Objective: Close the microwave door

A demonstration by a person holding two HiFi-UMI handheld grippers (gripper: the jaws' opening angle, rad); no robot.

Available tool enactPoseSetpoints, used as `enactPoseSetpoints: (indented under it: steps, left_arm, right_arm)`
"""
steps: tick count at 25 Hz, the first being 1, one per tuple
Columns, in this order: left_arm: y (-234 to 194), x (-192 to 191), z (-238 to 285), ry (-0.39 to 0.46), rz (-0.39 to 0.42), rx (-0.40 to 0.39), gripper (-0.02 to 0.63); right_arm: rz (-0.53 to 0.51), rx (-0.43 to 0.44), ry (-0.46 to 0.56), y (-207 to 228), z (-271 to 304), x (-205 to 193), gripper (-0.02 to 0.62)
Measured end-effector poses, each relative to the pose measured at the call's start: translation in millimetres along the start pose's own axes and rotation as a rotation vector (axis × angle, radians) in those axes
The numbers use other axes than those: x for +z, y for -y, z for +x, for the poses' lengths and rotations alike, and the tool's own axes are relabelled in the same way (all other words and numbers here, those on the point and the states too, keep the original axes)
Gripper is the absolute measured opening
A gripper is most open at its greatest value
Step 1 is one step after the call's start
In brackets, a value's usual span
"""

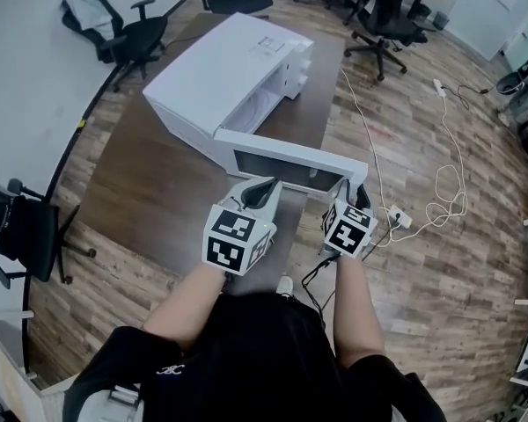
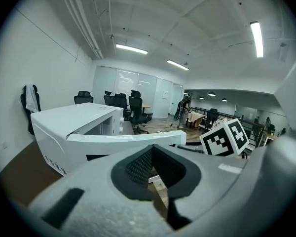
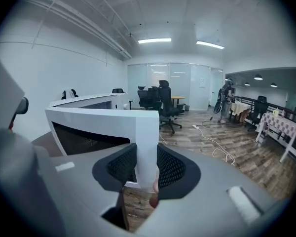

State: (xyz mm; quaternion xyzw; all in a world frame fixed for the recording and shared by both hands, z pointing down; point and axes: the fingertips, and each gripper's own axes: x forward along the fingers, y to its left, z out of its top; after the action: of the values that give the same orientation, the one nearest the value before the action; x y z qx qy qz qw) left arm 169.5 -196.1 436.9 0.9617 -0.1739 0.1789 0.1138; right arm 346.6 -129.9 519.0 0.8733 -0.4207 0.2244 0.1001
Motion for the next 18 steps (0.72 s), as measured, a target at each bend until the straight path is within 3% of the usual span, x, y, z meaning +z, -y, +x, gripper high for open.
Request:
enactPoseSetpoints:
  steps: [18]
  left_arm:
    - [-17.6, 0.1, 19.9, 0.017, -0.079, 0.147, 0.011]
  right_arm:
    - [-0.139, 0.156, 0.029, -7.1, 99.4, 55.7, 0.140]
